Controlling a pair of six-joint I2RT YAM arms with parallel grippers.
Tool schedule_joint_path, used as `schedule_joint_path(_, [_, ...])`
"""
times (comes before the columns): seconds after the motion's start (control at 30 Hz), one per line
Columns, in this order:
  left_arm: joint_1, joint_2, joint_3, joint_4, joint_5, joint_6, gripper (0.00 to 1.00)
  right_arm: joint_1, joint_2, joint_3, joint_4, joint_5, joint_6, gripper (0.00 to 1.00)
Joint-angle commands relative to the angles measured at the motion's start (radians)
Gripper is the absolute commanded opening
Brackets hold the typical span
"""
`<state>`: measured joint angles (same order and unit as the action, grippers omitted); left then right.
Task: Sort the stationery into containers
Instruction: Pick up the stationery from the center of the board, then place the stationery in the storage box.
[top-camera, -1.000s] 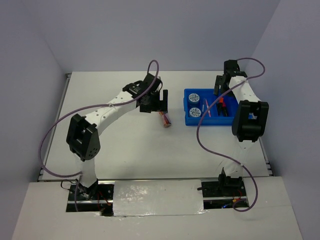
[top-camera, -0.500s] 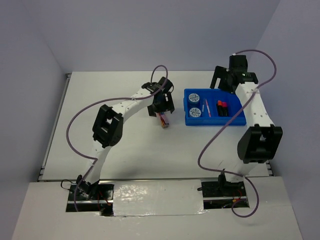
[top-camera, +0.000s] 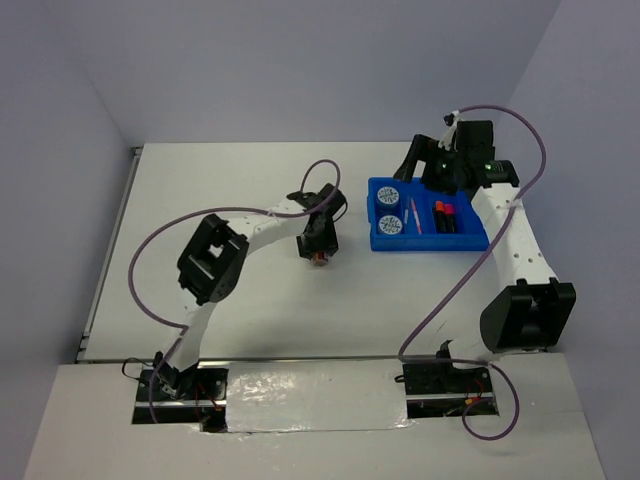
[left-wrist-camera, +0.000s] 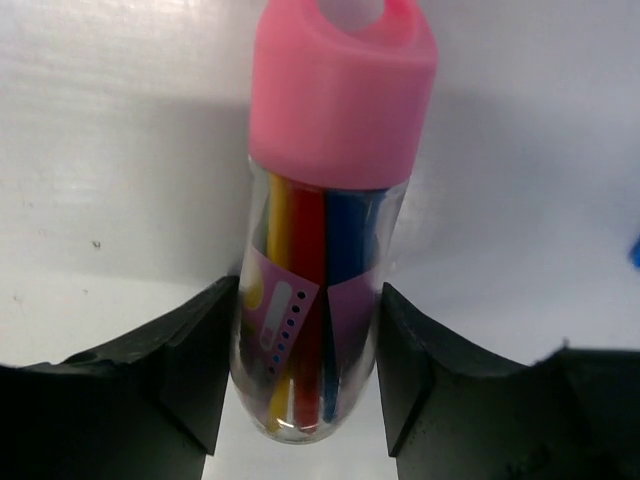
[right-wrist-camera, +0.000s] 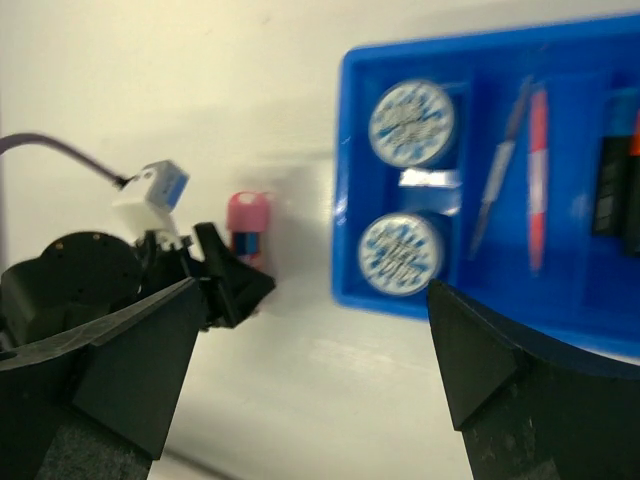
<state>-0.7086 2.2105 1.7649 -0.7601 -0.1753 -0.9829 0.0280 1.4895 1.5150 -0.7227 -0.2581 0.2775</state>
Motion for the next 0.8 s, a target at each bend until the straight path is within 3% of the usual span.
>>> schedule_joint_path(0.0, [-0.006, -0.148, -0.218, 0.253, 0.138, 0.108, 0.0, -0.008, -0.126, -0.102, 0.133, -0.241, 0.104, 1.0])
schedule_joint_path(0.03, [-0.008, -0.285, -0.275, 0.336, 0.167, 0.139, 0.0, -0.008, -0.155, -0.146, 0.231, -0.285, 0.138, 1.0])
schedule_joint_path(0.07, [-0.006, -0.355, -0.404, 0.52, 0.215, 0.198, 0.0, -0.004, -0.222, -0.253, 0.291, -0.359, 0.181, 1.0])
schedule_joint_path(0.13, [-0.005, -0.565, -0.584, 0.721, 0.405, 0.269, 0.0, 0.006, -0.326, -0.428, 0.522, -0.418, 0.345, 1.0])
schedule_joint_path(0.2, [-0.002, -0.664, -0.651, 0.909, 0.511, 0.285, 0.0, 0.054, -0.379, -0.501, 0.619, -0.417, 0.466, 1.0])
schedule_joint_path(0.33, [0.003, -0.781, -0.69, 1.016, 0.774, 0.254, 0.0, 0.212, -0.417, -0.553, 0.747, -0.38, 0.549, 1.0])
schedule_joint_path(0.4, [0.004, -0.814, -0.712, 1.1, 0.838, 0.204, 0.0, 0.294, -0.42, -0.55, 0.759, -0.331, 0.555, 1.0])
schedule_joint_path(0.5, [0.008, -0.857, -0.731, 1.166, 0.84, 0.173, 0.0, 0.351, -0.417, -0.578, 0.847, -0.323, 0.604, 0.99])
schedule_joint_path(0.6, [0.014, -0.864, -0.723, 1.216, 0.852, 0.139, 0.0, 0.384, -0.407, -0.599, 0.876, -0.328, 0.629, 0.92])
schedule_joint_path(0.63, [0.014, -0.861, -0.716, 1.216, 0.862, 0.136, 0.0, 0.403, -0.408, -0.601, 0.885, -0.32, 0.626, 0.76])
schedule_joint_path(0.7, [0.014, -0.844, -0.697, 1.219, 0.875, 0.13, 0.0, 0.414, -0.405, -0.602, 0.899, -0.307, 0.628, 0.58])
schedule_joint_path(0.73, [0.014, -0.839, -0.693, 1.213, 0.881, 0.13, 0.01, 0.415, -0.402, -0.602, 0.902, -0.303, 0.626, 0.26])
schedule_joint_path(0.77, [0.014, -0.835, -0.688, 1.196, 0.872, 0.135, 0.07, 0.415, -0.4, -0.596, 0.899, -0.293, 0.621, 0.0])
